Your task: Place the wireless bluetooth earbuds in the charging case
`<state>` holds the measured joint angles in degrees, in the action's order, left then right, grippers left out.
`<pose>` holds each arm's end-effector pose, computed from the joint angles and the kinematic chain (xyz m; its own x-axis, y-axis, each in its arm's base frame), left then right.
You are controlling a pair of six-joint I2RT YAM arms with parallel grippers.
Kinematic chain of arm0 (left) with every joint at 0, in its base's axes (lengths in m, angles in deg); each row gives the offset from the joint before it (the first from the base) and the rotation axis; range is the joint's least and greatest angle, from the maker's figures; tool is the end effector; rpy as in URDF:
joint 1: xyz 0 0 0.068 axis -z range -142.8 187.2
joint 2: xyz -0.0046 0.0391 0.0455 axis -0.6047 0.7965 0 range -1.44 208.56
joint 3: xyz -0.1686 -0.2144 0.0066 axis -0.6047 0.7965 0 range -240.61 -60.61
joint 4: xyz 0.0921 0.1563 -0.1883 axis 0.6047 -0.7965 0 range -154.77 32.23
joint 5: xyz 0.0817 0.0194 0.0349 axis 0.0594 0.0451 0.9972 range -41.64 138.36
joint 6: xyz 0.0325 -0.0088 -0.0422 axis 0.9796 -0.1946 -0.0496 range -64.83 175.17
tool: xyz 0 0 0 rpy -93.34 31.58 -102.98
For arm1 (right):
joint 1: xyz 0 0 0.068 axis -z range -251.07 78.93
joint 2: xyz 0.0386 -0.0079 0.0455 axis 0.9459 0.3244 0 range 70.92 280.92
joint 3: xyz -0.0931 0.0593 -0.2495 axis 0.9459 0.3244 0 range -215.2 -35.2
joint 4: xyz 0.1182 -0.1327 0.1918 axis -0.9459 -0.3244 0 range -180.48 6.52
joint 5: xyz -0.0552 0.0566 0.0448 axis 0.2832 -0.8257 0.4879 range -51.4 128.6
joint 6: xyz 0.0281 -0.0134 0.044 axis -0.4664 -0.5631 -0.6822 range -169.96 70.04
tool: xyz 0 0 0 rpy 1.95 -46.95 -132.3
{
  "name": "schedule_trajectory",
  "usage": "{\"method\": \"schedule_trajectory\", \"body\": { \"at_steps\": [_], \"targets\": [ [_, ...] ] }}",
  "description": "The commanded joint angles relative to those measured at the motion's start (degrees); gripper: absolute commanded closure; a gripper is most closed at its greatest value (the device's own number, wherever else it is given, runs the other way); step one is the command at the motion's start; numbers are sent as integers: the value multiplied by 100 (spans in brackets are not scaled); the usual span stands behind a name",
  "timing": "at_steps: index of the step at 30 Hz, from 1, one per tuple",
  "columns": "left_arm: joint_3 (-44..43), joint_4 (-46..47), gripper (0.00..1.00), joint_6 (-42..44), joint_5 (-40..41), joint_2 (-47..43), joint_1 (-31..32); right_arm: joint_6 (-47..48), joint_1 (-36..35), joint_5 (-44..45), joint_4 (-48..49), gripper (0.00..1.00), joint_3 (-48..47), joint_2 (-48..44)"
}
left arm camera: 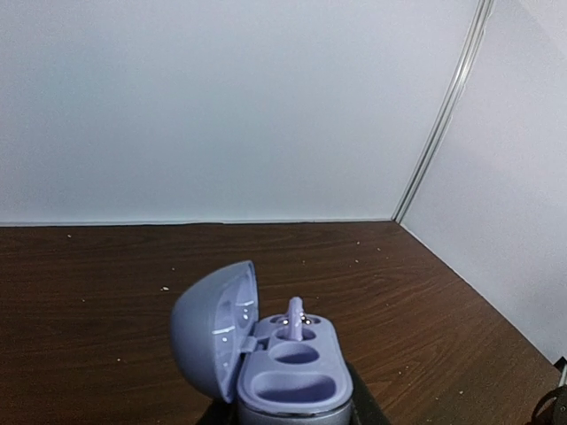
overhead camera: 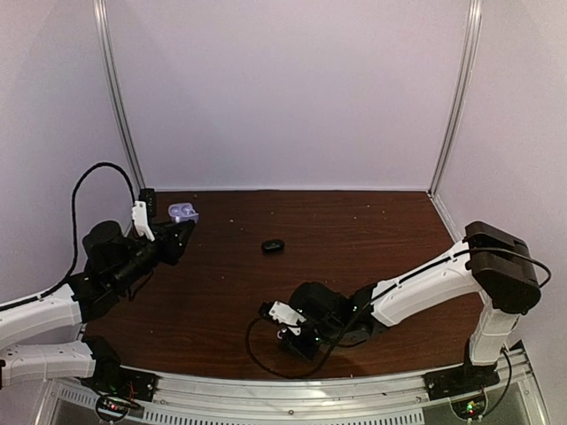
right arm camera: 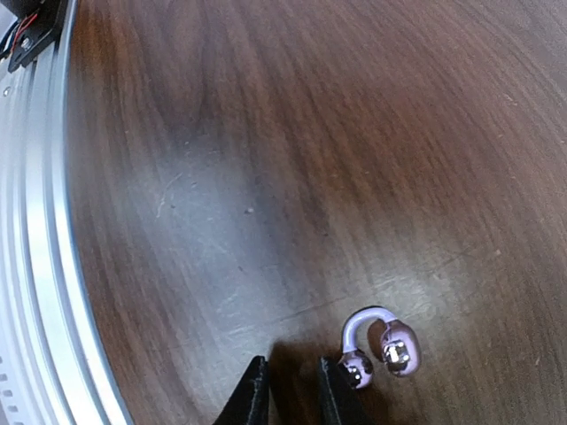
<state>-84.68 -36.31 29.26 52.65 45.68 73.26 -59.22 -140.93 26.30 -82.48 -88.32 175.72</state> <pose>0.1622 -0.1149 0.2632 -0.2502 -0.3570 -0.9000 0.4636 0.7719 -0.4350 0.1152 0.3363 0.1297 -0.4180 -0.6831 -0.5989 -0.9084 0.3239 0.2646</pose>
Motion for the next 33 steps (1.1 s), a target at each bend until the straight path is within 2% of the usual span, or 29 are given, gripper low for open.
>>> {"method": "schedule_trajectory", "body": {
  "at_steps": [1, 10, 15, 20, 25, 28, 33],
  "targets": [
    [71, 363, 100, 95, 47, -56, -37, -199, 260, 418, -14, 80, 154, -52],
    [73, 386, 100, 143, 63, -19, -37, 127, 675, 724, -481, 80, 233, -173],
    [77, 395, 100, 148, 60, 13, -37, 423, 748, 842, -600, 75, 199, -310],
    [64, 386, 100, 157, 51, 9, -37, 803, 738, 640, -362, 65, 412, -825],
    [78, 405, 100, 148, 54, -7, -37, 1269, 711, 592, 201, 60, 812, -1327],
    [78, 433, 100, 139, 30, 3, -37, 1416, 674, 429, 400, 59, 865, -1297],
    [65, 430, 100, 138, 9, 15, -37, 1675, 465, 664, 634, 59, 869, -1079]
  ]
}}
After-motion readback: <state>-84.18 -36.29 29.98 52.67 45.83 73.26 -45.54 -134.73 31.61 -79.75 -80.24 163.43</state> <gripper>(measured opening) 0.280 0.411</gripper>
